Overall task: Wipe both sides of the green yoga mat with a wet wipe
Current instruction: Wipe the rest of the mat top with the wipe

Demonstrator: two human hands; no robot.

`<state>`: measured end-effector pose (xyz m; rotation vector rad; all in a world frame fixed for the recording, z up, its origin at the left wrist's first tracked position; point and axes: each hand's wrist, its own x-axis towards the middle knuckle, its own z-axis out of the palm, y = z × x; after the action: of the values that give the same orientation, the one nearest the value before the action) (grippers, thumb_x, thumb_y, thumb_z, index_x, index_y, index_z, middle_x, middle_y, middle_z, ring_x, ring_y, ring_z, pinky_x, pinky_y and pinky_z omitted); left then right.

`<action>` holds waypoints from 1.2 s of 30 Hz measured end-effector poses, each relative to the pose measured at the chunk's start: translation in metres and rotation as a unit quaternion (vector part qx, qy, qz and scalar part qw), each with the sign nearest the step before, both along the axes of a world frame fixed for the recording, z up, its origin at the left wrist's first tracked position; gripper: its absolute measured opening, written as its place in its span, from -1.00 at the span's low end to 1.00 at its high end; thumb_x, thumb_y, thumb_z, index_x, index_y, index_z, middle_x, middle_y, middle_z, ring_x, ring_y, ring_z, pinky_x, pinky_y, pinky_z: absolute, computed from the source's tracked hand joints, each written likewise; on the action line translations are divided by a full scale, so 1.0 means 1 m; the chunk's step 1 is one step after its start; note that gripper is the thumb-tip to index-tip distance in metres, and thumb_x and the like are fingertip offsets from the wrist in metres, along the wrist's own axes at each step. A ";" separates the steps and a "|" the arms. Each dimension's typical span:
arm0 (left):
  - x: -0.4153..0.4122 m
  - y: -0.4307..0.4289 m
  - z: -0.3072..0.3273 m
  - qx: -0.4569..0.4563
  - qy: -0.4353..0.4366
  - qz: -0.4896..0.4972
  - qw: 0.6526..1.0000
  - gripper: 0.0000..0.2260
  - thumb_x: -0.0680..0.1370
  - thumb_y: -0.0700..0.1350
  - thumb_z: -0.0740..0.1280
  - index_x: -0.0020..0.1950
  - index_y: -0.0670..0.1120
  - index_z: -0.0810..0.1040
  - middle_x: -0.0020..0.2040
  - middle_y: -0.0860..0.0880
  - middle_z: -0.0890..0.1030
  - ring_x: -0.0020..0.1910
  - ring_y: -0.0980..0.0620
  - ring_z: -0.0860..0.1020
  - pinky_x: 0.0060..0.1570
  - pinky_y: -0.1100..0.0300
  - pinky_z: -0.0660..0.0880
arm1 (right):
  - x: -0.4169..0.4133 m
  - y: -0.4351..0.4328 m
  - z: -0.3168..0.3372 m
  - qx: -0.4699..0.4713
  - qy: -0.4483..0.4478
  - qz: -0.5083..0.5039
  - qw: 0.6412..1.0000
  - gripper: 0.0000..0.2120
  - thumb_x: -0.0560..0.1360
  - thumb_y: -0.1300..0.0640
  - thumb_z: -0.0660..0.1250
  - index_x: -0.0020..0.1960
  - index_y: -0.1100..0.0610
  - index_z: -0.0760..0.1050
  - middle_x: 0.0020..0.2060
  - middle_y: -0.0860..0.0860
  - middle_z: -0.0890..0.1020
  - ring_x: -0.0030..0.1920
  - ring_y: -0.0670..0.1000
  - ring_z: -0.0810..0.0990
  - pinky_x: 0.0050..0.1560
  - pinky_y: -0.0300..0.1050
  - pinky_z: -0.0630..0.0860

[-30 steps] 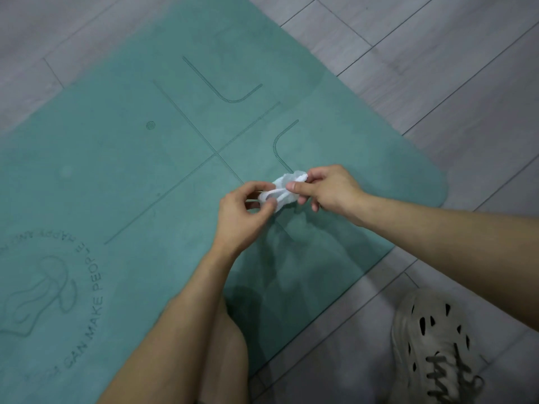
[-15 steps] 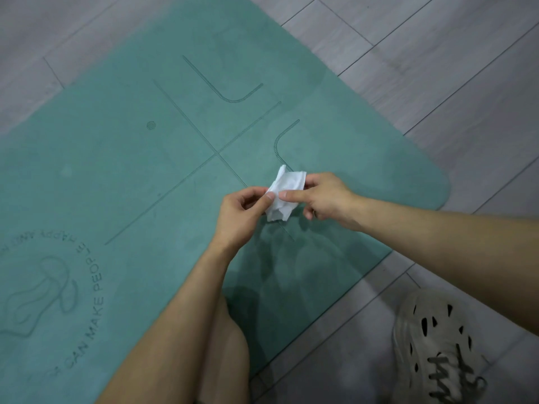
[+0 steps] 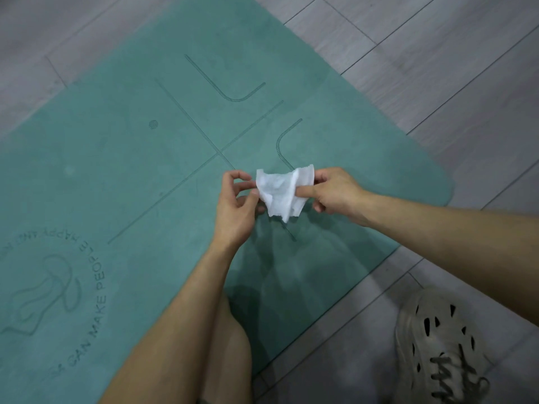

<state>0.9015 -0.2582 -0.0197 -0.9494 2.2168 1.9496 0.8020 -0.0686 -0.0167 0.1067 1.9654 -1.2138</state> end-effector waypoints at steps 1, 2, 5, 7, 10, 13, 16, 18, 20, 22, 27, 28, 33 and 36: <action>0.000 0.000 0.001 -0.006 0.004 -0.017 1.000 -0.88 0.67 -0.30 0.28 0.16 -0.14 0.49 0.08 -0.04 0.67 -0.14 -0.07 0.65 -0.04 -0.04 0.66 | 0.001 0.000 0.000 -0.004 0.002 -0.002 1.000 -0.93 0.55 0.10 0.52 0.01 0.07 0.68 -0.36 -0.04 0.65 -0.46 -0.02 0.49 -0.45 -0.19 0.37; 0.001 0.002 0.003 -0.004 0.004 -0.034 0.999 -0.94 0.66 -0.28 0.31 0.11 -0.18 0.54 0.02 -0.02 0.68 -0.14 -0.04 0.64 -0.02 -0.04 0.64 | 0.002 -0.001 0.001 -0.008 0.006 -0.001 1.000 -0.90 0.54 0.07 0.53 0.01 0.08 0.68 -0.40 -0.07 0.64 -0.46 -0.03 0.48 -0.45 -0.20 0.38; 0.004 0.007 0.009 0.035 -0.014 -0.063 0.997 -0.84 0.60 -0.13 0.51 0.05 -0.21 0.63 -0.14 -0.04 0.71 -0.17 0.04 0.65 -0.04 0.06 0.59 | 0.005 -0.002 0.004 -0.023 0.013 0.000 1.000 -0.81 0.51 0.01 0.58 0.03 0.09 0.69 -0.46 -0.13 0.62 -0.49 -0.06 0.47 -0.43 -0.21 0.41; 0.004 0.008 0.010 0.058 -0.031 -0.077 0.995 -0.70 0.48 -0.09 0.62 0.06 -0.22 0.64 -0.12 -0.13 0.74 -0.13 -0.02 0.69 -0.08 0.12 0.61 | 0.006 -0.003 0.007 -0.029 0.013 0.005 0.999 -0.84 0.51 0.03 0.58 0.01 0.07 0.68 -0.51 -0.15 0.59 -0.52 -0.10 0.45 -0.45 -0.25 0.41; 0.003 0.004 0.004 0.043 -0.043 -0.085 0.995 -0.72 0.45 -0.14 0.65 0.02 -0.23 0.66 -0.09 -0.22 0.73 -0.12 -0.07 0.69 -0.04 0.03 0.63 | 0.005 -0.004 0.011 -0.023 0.016 0.030 0.999 -0.90 0.53 0.08 0.57 -0.05 0.06 0.67 -0.56 -0.18 0.55 -0.55 -0.17 0.46 -0.46 -0.32 0.40; 0.005 0.001 -0.002 0.037 -0.046 -0.058 0.997 -0.83 0.56 -0.15 0.56 0.02 -0.25 0.69 -0.09 -0.25 0.74 -0.16 -0.05 0.68 -0.04 0.00 0.61 | 0.005 -0.003 0.012 -0.003 0.022 0.050 0.999 -0.91 0.56 0.09 0.53 -0.08 0.06 0.66 -0.57 -0.17 0.55 -0.54 -0.14 0.44 -0.46 -0.34 0.39; 0.004 -0.002 -0.004 0.029 -0.049 -0.035 0.998 -0.86 0.61 -0.12 0.49 -0.03 -0.20 0.73 -0.09 -0.21 0.74 -0.17 -0.01 0.64 -0.06 0.02 0.58 | 0.004 -0.004 0.012 0.022 0.034 0.066 0.997 -0.88 0.57 0.08 0.52 -0.12 0.05 0.64 -0.57 -0.16 0.55 -0.54 -0.14 0.45 -0.46 -0.34 0.38; 0.003 -0.003 -0.006 0.048 -0.045 -0.003 0.998 -0.82 0.63 -0.14 0.43 -0.05 -0.24 0.73 -0.06 -0.25 0.74 -0.12 -0.08 0.67 0.00 -0.10 0.62 | 0.003 -0.003 0.011 0.027 0.038 0.062 0.997 -0.90 0.58 0.09 0.51 -0.10 0.07 0.65 -0.57 -0.15 0.54 -0.55 -0.14 0.45 -0.48 -0.35 0.37; 0.001 -0.003 -0.006 0.073 -0.046 0.027 0.996 -0.78 0.65 -0.21 0.36 -0.02 -0.37 0.68 -0.08 -0.23 0.73 -0.12 -0.10 0.70 -0.02 -0.03 0.64 | 0.001 -0.003 0.010 0.034 0.041 0.058 0.997 -0.92 0.58 0.09 0.50 -0.03 0.09 0.67 -0.57 -0.14 0.54 -0.56 -0.15 0.45 -0.49 -0.37 0.35; 0.000 -0.003 -0.004 0.084 -0.045 0.026 0.995 -0.78 0.66 -0.22 0.34 0.00 -0.39 0.66 -0.11 -0.20 0.71 -0.14 -0.08 0.70 -0.03 0.03 0.62 | 0.000 -0.004 0.009 0.036 0.043 0.054 0.997 -0.91 0.59 0.09 0.49 0.01 0.11 0.68 -0.56 -0.13 0.55 -0.55 -0.15 0.47 -0.50 -0.38 0.35; 0.002 0.001 -0.001 0.081 -0.050 -0.031 0.995 -0.74 0.56 -0.10 0.55 0.05 -0.30 0.66 -0.04 -0.25 0.74 -0.09 -0.06 0.70 0.07 -0.02 0.63 | 0.004 -0.008 0.013 0.014 0.041 0.069 0.997 -0.91 0.61 0.09 0.47 0.01 0.11 0.67 -0.57 -0.16 0.55 -0.53 -0.17 0.48 -0.47 -0.39 0.38; 0.002 0.000 -0.003 0.079 -0.055 -0.030 0.995 -0.75 0.54 -0.13 0.56 0.03 -0.31 0.66 -0.05 -0.27 0.73 -0.10 -0.06 0.69 0.09 -0.06 0.63 | 0.005 -0.008 0.013 0.014 0.043 0.075 0.996 -0.93 0.61 0.10 0.47 0.01 0.10 0.66 -0.57 -0.16 0.55 -0.54 -0.17 0.47 -0.48 -0.40 0.37; 0.003 -0.013 -0.005 0.124 -0.072 -0.006 0.990 -0.78 0.42 -0.05 0.58 -0.12 -0.18 0.66 -0.12 -0.23 0.66 -0.08 -0.17 0.61 0.23 -0.30 0.57 | 0.002 0.001 0.008 0.047 0.058 0.084 0.994 -0.95 0.61 0.10 0.47 0.02 0.07 0.66 -0.46 -0.08 0.58 -0.49 -0.14 0.49 -0.46 -0.37 0.36; 0.003 -0.013 -0.004 0.160 -0.062 -0.015 0.985 -0.83 0.53 -0.16 0.54 -0.06 -0.23 0.62 -0.09 -0.24 0.65 -0.05 -0.19 0.63 0.18 -0.17 0.61 | -0.001 0.002 0.004 0.054 0.067 0.089 0.992 -0.96 0.58 0.11 0.51 -0.01 0.03 0.66 -0.39 -0.13 0.61 -0.38 -0.11 0.56 -0.27 -0.23 0.44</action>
<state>0.9050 -0.2714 -0.0235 -0.9523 1.7700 2.0830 0.8012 -0.0669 -0.0124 -0.0952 2.1078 -1.0224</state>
